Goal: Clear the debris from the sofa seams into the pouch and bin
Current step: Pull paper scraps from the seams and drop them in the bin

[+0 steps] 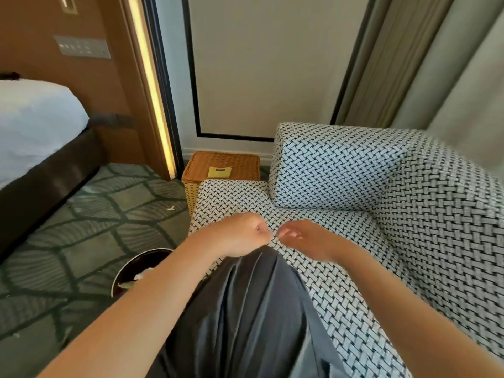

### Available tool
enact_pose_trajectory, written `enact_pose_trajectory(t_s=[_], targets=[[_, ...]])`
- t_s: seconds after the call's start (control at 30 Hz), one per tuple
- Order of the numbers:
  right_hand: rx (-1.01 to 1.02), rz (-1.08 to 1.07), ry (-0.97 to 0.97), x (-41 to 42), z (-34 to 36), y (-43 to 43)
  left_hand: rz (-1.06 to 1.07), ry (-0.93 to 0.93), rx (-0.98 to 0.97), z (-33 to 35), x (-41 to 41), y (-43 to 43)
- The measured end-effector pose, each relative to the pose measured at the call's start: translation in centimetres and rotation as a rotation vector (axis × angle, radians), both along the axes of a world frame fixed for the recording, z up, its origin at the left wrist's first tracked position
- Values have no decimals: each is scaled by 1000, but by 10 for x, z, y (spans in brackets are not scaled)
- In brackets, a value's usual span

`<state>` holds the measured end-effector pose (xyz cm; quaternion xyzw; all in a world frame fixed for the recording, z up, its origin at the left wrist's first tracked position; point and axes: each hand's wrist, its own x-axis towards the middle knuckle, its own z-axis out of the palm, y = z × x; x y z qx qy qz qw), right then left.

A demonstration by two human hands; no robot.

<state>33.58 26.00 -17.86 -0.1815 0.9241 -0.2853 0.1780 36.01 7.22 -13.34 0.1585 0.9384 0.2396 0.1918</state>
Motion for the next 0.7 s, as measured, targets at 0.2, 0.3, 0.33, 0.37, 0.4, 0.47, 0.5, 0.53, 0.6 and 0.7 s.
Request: enact_pose_trajectory(t_s=[0.2,0.3,0.33,0.37,0.4,0.47,0.5,0.53,0.6,0.7], targets=[[-57,-314,-88,64,-43,97,-195,-133,149,-28,32,90],[-90,-491,-142,107,-77,146,-281,-228,172,-57,52,130],[-96,-551,-149,121,-88,159,-295,-249,174,-66,58,141],[-97,-628,-138,139,-100,172,-309,-267,172,-77,64,153],[-98,-714,-107,155,-111,182,-314,-282,173,-87,71,164],[-25,-891,-24,189,-135,201,-318,-305,171,-107,85,185],[88,-959,27,206,-146,210,-326,-307,160,-118,93,194],[209,-1008,79,224,-156,219,-348,-293,143,-128,99,204],[372,-1055,160,253,-170,233,-416,-227,93,-148,109,218],[487,-1108,166,277,-182,253,-497,-152,-25,-169,121,238]])
